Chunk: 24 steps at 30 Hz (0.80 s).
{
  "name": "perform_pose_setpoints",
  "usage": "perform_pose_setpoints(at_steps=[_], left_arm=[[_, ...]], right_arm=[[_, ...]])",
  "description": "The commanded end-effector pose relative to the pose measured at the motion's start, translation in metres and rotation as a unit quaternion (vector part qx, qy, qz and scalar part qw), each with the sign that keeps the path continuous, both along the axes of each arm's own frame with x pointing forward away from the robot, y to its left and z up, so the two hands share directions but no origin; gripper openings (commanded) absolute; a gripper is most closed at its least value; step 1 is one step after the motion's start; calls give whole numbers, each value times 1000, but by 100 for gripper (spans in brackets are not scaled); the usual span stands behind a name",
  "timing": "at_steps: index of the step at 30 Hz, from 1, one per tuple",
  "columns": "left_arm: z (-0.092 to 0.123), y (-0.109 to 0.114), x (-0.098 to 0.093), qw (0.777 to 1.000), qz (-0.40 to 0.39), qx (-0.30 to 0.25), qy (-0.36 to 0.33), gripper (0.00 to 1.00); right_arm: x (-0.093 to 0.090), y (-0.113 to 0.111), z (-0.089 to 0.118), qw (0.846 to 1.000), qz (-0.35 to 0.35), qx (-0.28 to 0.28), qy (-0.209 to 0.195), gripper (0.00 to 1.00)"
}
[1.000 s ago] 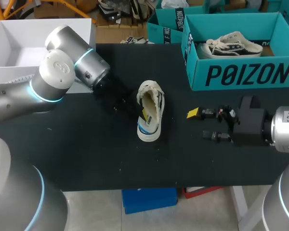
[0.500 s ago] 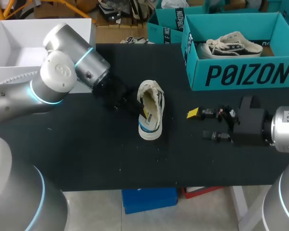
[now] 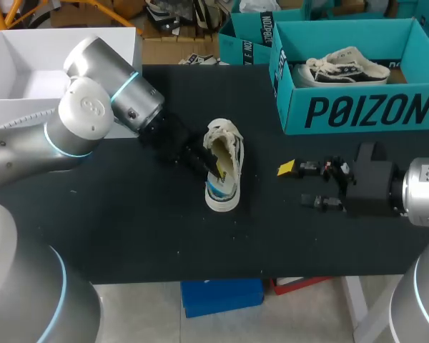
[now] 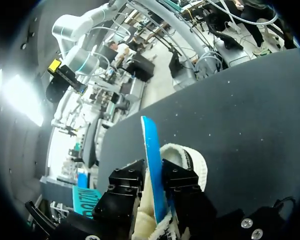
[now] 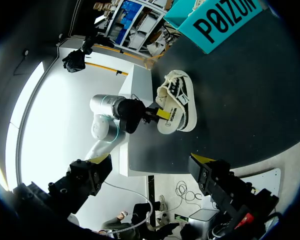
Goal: Take the shoe out of the shoebox, open the shoe tongue, remove and reinsert the insole, then place the shoe into the shoebox
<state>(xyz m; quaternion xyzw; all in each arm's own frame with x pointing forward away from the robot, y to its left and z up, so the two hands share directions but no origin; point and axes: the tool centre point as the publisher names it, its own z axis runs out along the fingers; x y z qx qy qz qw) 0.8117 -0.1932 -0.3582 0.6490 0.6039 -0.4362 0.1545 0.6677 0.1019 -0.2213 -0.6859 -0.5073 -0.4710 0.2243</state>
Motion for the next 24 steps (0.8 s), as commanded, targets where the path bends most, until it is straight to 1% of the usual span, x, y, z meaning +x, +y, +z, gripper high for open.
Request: perform_pose_setpoints(at_steps=[1,6,7,8,9,10,12,13,14,15,16,24], left_arm=[[6,1,-5,1000,-1,1,-5,100],[12,3,-9,1000,-5,-2,-11,100],[13,3,-9,1000,-6,-2,-12,97],[13,3,-10,1000,-7,-2,-13,89],[12,4,-11,1000,-9,0,-13,77],[11,4,-11,1000,-10,2,-11,69],[7,3,-13,1000,-15,8,-8,43],[6,3,-15,1000,-17,9,-7,31],[5,2,-15,1000,-20,11,-5,15],[4,1,-16,1000,-21,14,-6,3],[4,1,-16,1000,-22,17,-8,0],[3,-2,-19,999,-32,24,-7,0]], right_arm=[[1,0,0,1000,0,0,0,100],[1,0,0,1000,0,0,0,100],[1,0,0,1000,0,0,0,100],[1,0,0,1000,0,0,0,100],[1,0,0,1000,0,0,0,100],[1,0,0,1000,0,0,0,100],[1,0,0,1000,0,0,0,100],[1,0,0,1000,0,0,0,100],[1,0,0,1000,0,0,0,100],[1,0,0,1000,0,0,0,100],[1,0,0,1000,0,0,0,100],[1,0,0,1000,0,0,0,100]])
